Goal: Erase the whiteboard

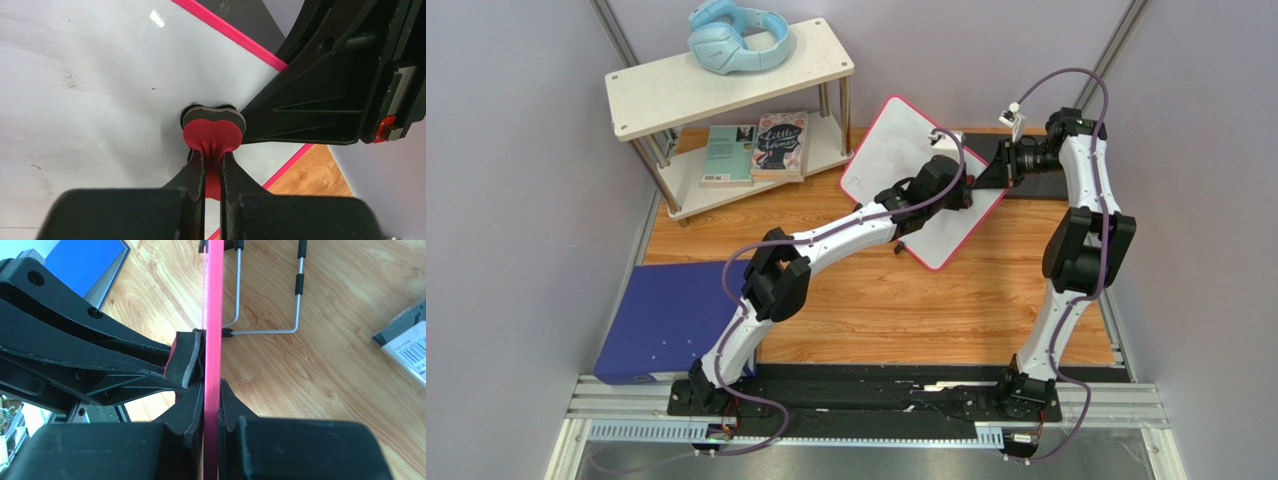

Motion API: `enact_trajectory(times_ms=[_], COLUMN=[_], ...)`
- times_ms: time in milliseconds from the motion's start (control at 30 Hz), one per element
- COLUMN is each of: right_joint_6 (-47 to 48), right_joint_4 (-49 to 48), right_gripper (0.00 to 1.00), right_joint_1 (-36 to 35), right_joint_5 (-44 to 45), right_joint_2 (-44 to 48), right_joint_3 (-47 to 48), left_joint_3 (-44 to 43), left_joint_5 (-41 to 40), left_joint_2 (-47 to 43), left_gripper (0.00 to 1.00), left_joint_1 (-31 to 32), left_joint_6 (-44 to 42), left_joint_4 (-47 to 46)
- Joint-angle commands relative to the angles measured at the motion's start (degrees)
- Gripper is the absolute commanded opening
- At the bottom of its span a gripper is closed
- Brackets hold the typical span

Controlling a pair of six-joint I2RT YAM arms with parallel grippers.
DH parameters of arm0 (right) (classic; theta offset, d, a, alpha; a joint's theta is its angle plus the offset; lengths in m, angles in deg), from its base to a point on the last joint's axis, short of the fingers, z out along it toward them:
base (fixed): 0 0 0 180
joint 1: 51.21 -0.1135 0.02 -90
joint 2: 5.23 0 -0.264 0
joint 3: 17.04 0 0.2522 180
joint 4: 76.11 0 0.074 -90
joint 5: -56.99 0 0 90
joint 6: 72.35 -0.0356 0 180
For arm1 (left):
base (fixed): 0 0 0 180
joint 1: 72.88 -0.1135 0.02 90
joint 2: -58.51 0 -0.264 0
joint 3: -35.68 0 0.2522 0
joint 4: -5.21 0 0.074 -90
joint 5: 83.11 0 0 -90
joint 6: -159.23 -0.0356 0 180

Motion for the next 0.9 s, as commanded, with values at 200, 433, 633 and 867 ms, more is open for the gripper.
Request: enact_trajectory(times_ms=[200,433,633,867], right_joint_6=[9.89,9.89,9.89,9.89], right_joint_4=[8.92,8.92,8.92,8.92], right_gripper=[0.0,0.0,0.0,0.0], right_joint_1=[-6.76,-6.76,-6.76,-6.76], right_joint_5=[3.51,3.51,3.43,3.51], right_joint_2=[0.06,0.15,-0.02,-0.02], right_joint_3=[0.11,0.02,-0.06,-0.15], left_joint_3=[6.8,10.93,13.48,3.41], left_joint_5=[-2.5,-2.41,-0.58,6.81], left_joint_2=[1.37,0.84,0.4,4.61], left_gripper=[0.0,0.0,0.0,0.0], left_joint_1=[-4.22,-6.59,-6.6,-3.44], left_joint_6=[-8.84,-4.54,-5.4,-19.98], left_joint_4=[8.0,8.88,7.92,11.15])
